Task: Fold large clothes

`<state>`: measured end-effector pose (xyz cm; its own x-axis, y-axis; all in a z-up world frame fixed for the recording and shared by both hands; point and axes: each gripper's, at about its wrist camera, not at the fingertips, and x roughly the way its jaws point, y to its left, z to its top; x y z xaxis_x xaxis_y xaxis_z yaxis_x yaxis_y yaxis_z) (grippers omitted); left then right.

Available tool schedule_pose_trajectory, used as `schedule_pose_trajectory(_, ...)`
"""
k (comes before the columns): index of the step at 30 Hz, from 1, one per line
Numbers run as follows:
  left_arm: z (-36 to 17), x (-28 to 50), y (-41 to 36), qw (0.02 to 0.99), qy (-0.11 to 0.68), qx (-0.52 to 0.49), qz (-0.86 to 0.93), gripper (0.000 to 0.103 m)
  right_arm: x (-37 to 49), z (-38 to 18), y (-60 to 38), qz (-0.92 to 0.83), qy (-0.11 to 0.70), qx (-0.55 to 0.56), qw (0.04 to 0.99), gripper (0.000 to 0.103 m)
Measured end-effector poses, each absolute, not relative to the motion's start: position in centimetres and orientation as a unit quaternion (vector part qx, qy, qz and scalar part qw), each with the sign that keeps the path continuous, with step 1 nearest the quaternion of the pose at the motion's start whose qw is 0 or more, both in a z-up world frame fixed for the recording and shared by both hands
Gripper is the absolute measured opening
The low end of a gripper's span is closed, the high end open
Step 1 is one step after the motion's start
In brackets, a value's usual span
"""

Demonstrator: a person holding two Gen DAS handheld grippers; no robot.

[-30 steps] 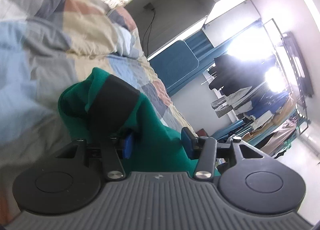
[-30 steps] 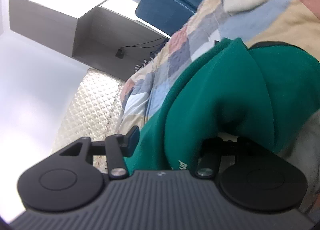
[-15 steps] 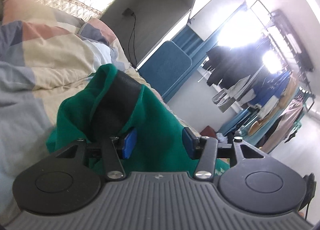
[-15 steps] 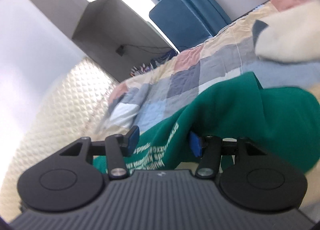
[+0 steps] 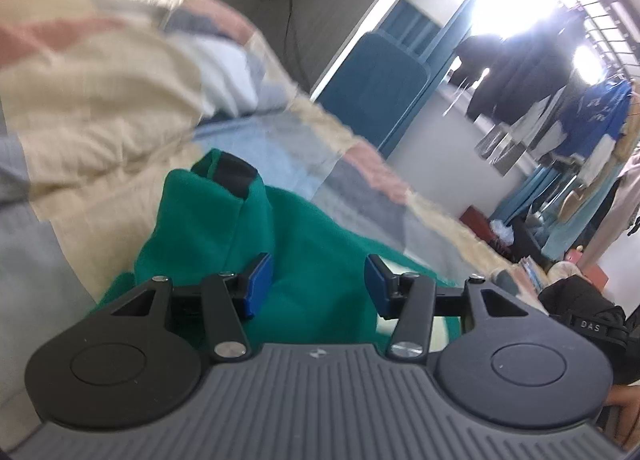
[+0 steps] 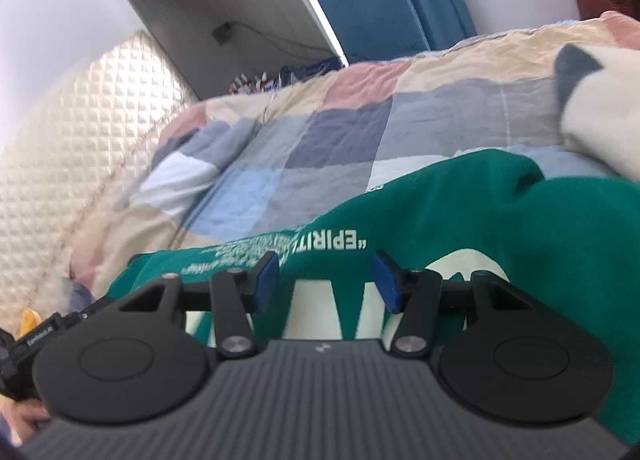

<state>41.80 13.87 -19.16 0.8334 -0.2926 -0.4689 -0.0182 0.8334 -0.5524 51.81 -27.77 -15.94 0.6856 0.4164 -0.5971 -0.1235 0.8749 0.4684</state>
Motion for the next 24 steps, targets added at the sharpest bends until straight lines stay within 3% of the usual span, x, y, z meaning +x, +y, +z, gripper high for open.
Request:
schedule_pose_trajectory(12, -22.8, 45.4, 14.4, 0.908, 0.295, -0.284, -0.089, 0.057, 55.6, -20.4, -27.1, 0.154, 0.38, 0.171, 0.896, 0.057)
schedule_pose_trajectory(14, -22.2, 44.7, 14.2, 0.914, 0.279, -0.281, -0.086, 0.059, 55.2, -20.0, -27.0, 0.15, 0.374, 0.176, 0.898, 0.057)
schedule_pose_trajectory(17, -20.6, 42.7, 13.9, 0.919, 0.254, -0.291, -0.083, 0.071, 53.8, -18.8, -27.1, 0.14, 0.37, 0.176, 0.901, 0.057)
schedule_pose_trajectory(24, -17.2, 35.8, 13.5, 0.919, 0.219, -0.314, -0.09, 0.073, 47.5, -14.5, -29.0, 0.123, 0.351, 0.247, 0.895, 0.066)
